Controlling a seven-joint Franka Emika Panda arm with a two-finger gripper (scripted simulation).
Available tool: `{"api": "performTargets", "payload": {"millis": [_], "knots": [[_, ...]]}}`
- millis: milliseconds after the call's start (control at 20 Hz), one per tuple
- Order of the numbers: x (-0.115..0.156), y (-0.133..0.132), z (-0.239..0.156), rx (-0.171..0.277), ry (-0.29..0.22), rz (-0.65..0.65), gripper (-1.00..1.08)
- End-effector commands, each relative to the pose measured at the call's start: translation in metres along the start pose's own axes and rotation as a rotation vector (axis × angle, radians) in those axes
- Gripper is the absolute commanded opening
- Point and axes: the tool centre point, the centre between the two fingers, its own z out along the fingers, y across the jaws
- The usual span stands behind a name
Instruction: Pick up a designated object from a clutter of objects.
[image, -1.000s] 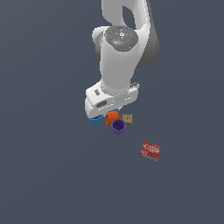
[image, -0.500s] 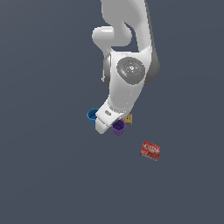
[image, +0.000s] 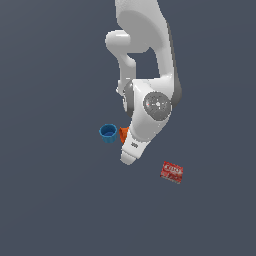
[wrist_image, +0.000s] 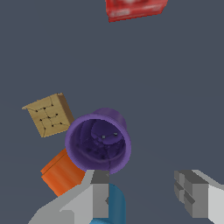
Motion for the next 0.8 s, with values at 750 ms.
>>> {"api": "performTargets", "payload": {"millis": [750], "knots": [[0.013,-0.002,0.030,0.019,-0.027,-0.178,0.28]]}}
